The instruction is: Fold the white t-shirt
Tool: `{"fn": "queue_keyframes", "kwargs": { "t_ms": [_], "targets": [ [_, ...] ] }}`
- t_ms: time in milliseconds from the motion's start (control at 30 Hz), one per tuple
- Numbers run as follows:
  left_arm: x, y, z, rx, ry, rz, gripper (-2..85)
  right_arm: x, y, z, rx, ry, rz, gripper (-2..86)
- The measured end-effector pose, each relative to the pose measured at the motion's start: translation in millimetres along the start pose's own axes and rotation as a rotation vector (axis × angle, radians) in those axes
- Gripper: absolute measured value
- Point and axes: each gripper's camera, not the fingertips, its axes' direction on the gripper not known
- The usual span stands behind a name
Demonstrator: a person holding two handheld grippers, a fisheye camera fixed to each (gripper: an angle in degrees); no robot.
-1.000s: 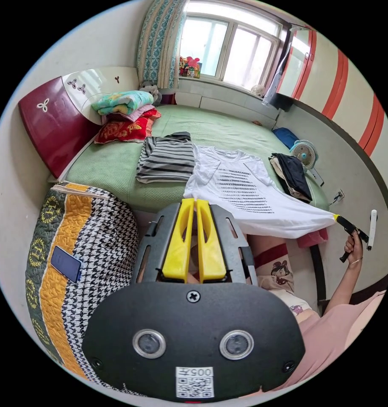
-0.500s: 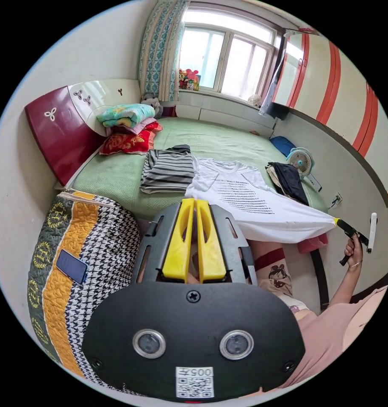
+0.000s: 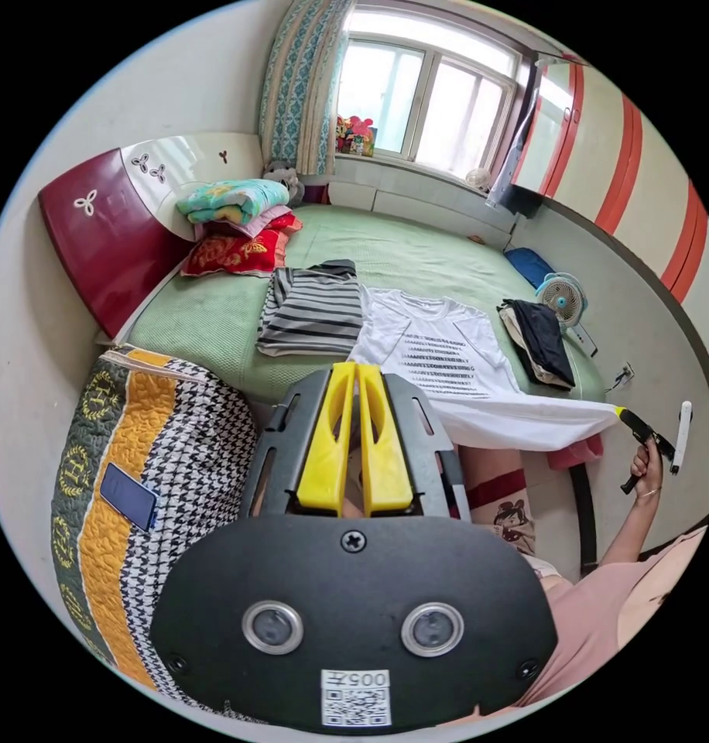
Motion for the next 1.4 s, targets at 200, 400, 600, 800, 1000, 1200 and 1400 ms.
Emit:
{"fn": "queue_keyframes", "kwargs": {
  "t_ms": [200, 400, 600, 800, 1000, 1200, 1400],
  "targets": [
    [-2, -53, 75, -0.048, -0.03, 0.029, 0.1, -8, -46, 57, -0.035, 0.023, -0.005, -1.5],
    [-8, -145, 178, -0.093, -0.032, 0.06, 0.2, -33, -129, 134, -0.035, 0.048, -0.073, -1.6],
    [-21, -267, 325, -0.204, 0.003, 0.052, 1.0, -66, -264, 261, -0.089, 0.066, -0.158, -1.6],
    [-29, -357, 517, -0.315, -0.085, -0.061, 5.6, -101, -391, 450, -0.184, 0.054, -0.121, 0.6],
    [-39, -340, 593, -0.328, -0.12, -0.044, 7.7, -92, -392, 541, -0.256, 0.038, -0.045, 7.4],
    [-53, -236, 582, -0.316, 0.055, 0.061, 10.4, -52, -284, 503, -0.254, -0.119, -0.252, 11.7],
    [-45, -145, 616, -0.422, 0.11, 0.077, 13.1, -16, -205, 505, -0.346, -0.123, -0.286, 11.1]
  ]
}}
